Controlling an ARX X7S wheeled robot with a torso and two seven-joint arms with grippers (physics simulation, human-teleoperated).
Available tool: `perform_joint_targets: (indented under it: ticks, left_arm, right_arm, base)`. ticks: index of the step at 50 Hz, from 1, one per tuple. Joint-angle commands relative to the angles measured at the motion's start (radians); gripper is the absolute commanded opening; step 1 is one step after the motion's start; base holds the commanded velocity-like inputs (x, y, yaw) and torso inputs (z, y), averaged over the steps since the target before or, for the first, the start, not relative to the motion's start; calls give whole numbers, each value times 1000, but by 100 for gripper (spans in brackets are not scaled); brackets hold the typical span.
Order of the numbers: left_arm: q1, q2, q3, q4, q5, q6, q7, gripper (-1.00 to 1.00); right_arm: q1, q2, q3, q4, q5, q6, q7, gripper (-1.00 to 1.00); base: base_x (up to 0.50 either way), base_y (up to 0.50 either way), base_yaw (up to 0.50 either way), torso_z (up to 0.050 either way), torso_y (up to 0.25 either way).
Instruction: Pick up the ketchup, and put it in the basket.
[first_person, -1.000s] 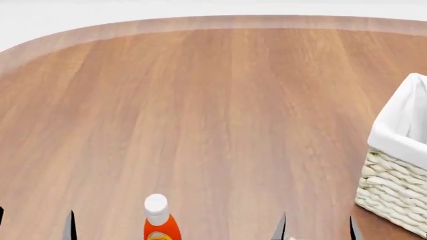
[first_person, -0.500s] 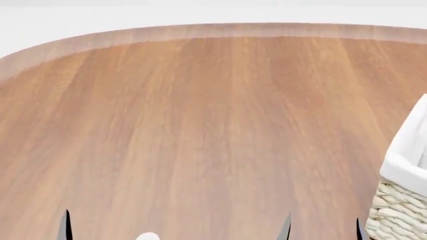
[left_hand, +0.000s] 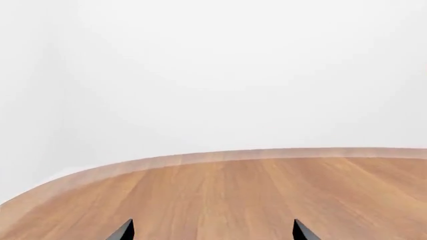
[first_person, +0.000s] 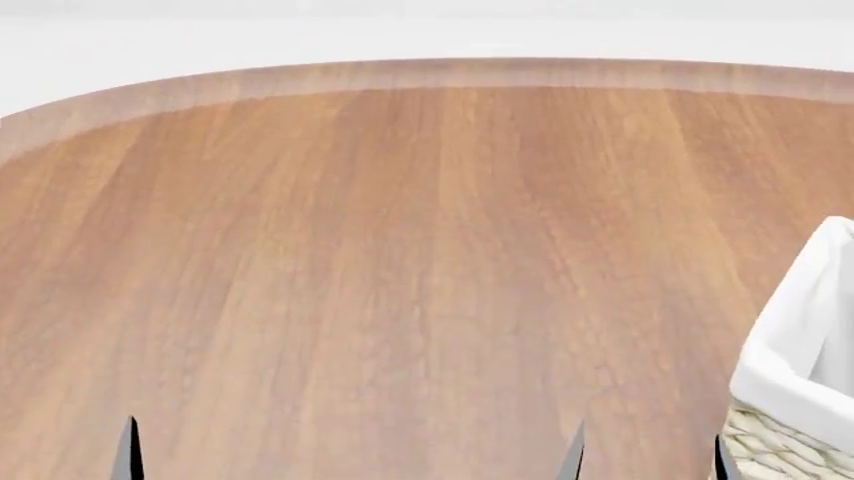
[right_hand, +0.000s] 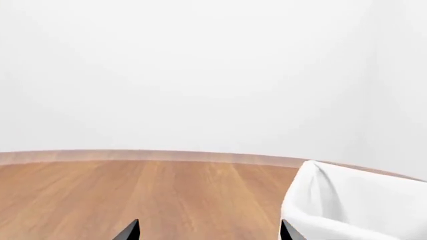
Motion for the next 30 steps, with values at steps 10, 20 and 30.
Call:
perform_joint_targets:
  ticks: [10,20,30]
  left_arm:
    - [9,-24,-13,30,-22,-3,-22,100]
    - [58,-48,-83,104,-67,-1,-46,100]
    - [111,-54,-103,152,-70,22,-60,100]
  right_arm:
    - [5,13,-19,21,7,7,1,100]
    - [29,89,-200,156,-79,10,-157,100]
    - [-15,167,-261,173,-43,-75,-278,100]
  base:
    - [0,0,0,0,0]
    - [0,0,0,0,0]
    - [0,0,0,0,0]
